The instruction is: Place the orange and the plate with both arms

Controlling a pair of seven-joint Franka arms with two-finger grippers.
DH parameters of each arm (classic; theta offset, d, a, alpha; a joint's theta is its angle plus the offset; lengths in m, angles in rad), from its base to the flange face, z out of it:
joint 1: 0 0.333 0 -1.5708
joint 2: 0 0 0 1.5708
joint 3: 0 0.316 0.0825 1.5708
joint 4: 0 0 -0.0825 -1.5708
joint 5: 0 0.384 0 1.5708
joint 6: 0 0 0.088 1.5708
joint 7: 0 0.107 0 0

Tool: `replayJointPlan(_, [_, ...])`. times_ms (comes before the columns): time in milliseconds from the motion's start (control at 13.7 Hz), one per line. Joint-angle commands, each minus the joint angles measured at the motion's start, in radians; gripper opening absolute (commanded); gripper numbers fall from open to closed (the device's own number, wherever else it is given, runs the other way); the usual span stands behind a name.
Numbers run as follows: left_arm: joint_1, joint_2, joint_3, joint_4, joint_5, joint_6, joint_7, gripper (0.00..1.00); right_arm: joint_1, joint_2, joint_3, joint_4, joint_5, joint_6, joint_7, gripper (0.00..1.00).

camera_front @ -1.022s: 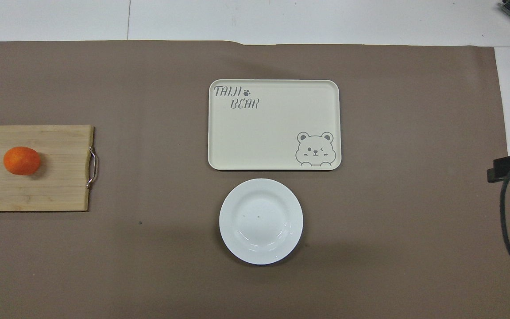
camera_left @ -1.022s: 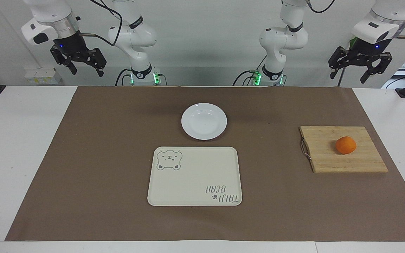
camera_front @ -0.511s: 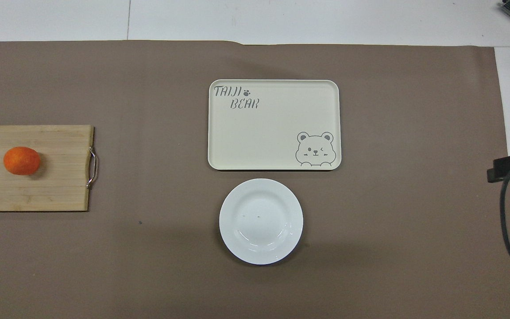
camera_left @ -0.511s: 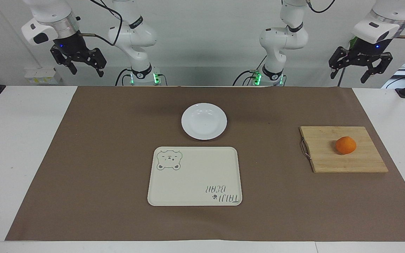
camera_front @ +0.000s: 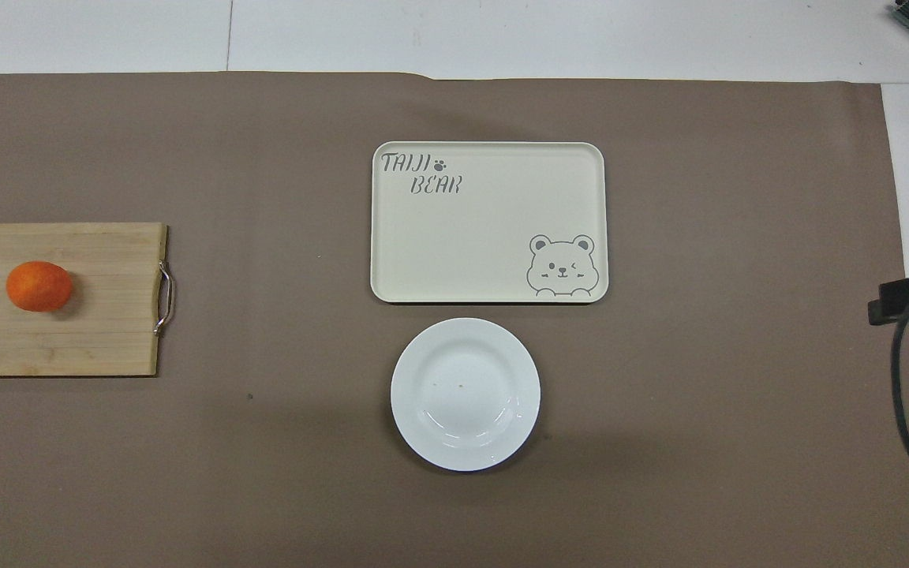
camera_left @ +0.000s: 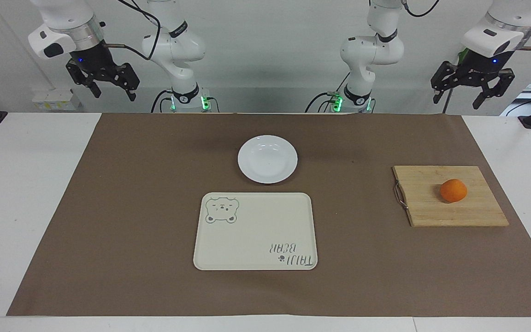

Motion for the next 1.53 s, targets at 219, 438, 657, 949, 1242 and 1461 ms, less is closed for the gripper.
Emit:
replayJointPlan(219, [0.007, -0.018, -0.005, -0.012, 0.005, -0.007, 0.012, 1.0, -0.012, -0.022, 0.005, -0.02, 0.02, 0.0, -0.023, 1.0])
replayJointPlan(438, [0.009, -0.018, -0.004, -0.012, 0.005, -0.005, 0.017, 1.0, -0.012, -0.022, 0.005, -0.02, 0.02, 0.0, -0.023, 1.0])
replayJointPlan(657, [0.009, -0.018, -0.004, -0.014, 0.005, -0.005, 0.018, 1.0, -0.012, -0.022, 0.005, -0.02, 0.02, 0.0, -0.023, 1.0])
replayJointPlan(949, [0.017, -0.018, -0.001, -0.014, 0.005, -0.004, 0.02, 1.0, -0.012, -0.022, 0.005, -0.02, 0.02, 0.0, -0.023, 1.0])
replayJointPlan(1242, [0.017, -0.018, -0.001, -0.015, 0.005, -0.013, 0.017, 1.0, -0.012, -0.022, 0.005, -0.02, 0.02, 0.0, -0.023, 1.0])
replayJointPlan(1461, [0.017, -0.018, -0.001, -0.015, 0.005, -0.007, 0.018, 1.0, -0.012, -0.022, 0.005, -0.02, 0.02, 0.0, -0.023, 1.0])
